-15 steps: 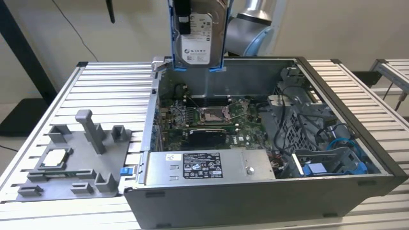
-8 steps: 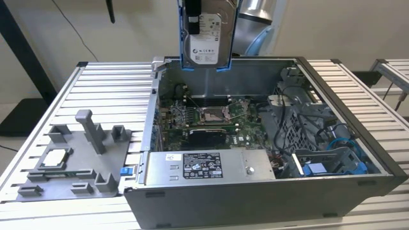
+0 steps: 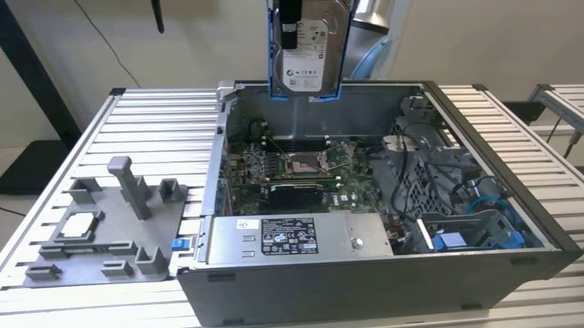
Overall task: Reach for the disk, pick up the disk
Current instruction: 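Pick up the disk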
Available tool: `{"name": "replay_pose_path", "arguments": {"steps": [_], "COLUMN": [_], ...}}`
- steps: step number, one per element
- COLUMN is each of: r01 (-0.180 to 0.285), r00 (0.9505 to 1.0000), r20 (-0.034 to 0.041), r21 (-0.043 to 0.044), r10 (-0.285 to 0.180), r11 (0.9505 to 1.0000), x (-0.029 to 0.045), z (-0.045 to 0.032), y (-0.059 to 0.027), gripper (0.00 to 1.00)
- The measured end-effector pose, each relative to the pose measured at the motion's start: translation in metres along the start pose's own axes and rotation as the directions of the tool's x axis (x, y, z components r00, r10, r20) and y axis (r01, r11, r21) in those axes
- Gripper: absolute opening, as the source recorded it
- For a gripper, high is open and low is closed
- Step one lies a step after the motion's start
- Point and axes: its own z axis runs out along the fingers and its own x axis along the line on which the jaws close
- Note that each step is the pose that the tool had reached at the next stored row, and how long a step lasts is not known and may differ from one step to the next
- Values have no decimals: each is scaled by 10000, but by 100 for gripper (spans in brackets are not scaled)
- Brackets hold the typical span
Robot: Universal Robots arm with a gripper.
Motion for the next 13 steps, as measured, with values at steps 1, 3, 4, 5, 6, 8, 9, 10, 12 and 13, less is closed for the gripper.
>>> {"name": "replay_pose_path", "arguments": {"steps": [1,3,4,5,6,8,9,10,12,13], "r01": [0,1,1,-1,-1,1,0,0,0,0], "r00": [10000,10000,10000,10000,10000,10000,10000,10000,10000,10000], "r20": [0,-1,0,0,0,0,0,0,-1,0], "r21": [0,-1,0,0,0,0,0,0,0,0], "r10": [0,-1,-1,1,1,-1,0,0,0,0], "r11": [10000,10000,10000,10000,10000,10000,10000,10000,10000,10000], "x": [0,0,0,0,-1,-1,-1,-1,-1,-1], "z": [1,1,2,2,2,2,2,2,2,3], "y": [-16,-33,-37,-37,-38,-40,-40,-42,-44,-45], "gripper": [0,0,0,0,0,0,0,0,0,0]}}
